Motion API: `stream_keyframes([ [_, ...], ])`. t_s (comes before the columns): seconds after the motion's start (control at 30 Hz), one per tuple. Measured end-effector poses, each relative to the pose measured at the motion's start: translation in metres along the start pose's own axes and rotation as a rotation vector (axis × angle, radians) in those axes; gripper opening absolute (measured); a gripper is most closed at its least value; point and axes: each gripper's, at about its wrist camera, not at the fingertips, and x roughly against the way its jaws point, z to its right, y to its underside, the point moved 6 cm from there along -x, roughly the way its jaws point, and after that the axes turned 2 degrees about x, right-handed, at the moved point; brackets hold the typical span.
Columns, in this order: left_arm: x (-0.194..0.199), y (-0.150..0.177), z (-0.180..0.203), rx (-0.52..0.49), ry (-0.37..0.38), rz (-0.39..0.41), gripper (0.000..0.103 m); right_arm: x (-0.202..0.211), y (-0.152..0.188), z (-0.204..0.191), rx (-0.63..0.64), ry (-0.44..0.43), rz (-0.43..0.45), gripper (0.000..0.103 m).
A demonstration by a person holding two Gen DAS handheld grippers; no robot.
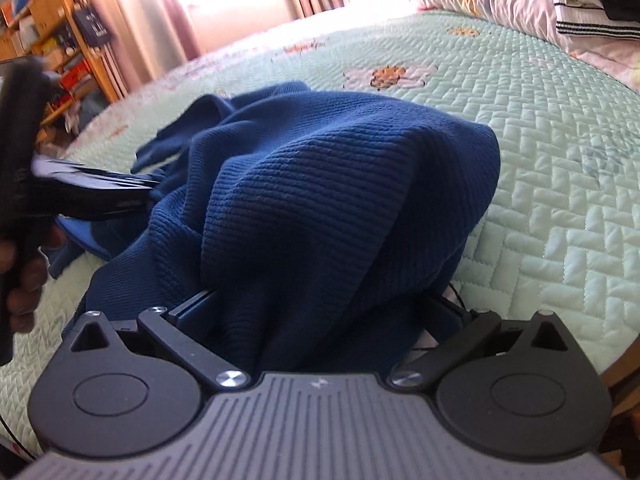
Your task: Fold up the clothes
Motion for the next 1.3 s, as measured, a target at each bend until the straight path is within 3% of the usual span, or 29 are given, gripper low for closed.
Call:
stream_keyframes([
  [0.27,0.03,0.022,-0.031,0.147,0.052,0.014,0.021,0.0,-0.004,-0.009,0.044,0.05,-0.029,0.103],
  [0.83,0.046,0.049,-0.04,0.246,0.083,-0.034,0.021,0.001,-0.008,-0.015,0.061,0.102,-0.047,0.103],
  [1.3,0.064,0.07,-0.089,0.363,0.089,0.006,0.021,0.017,-0.016,-0.062,0.171,0.125,0.044,0.103],
])
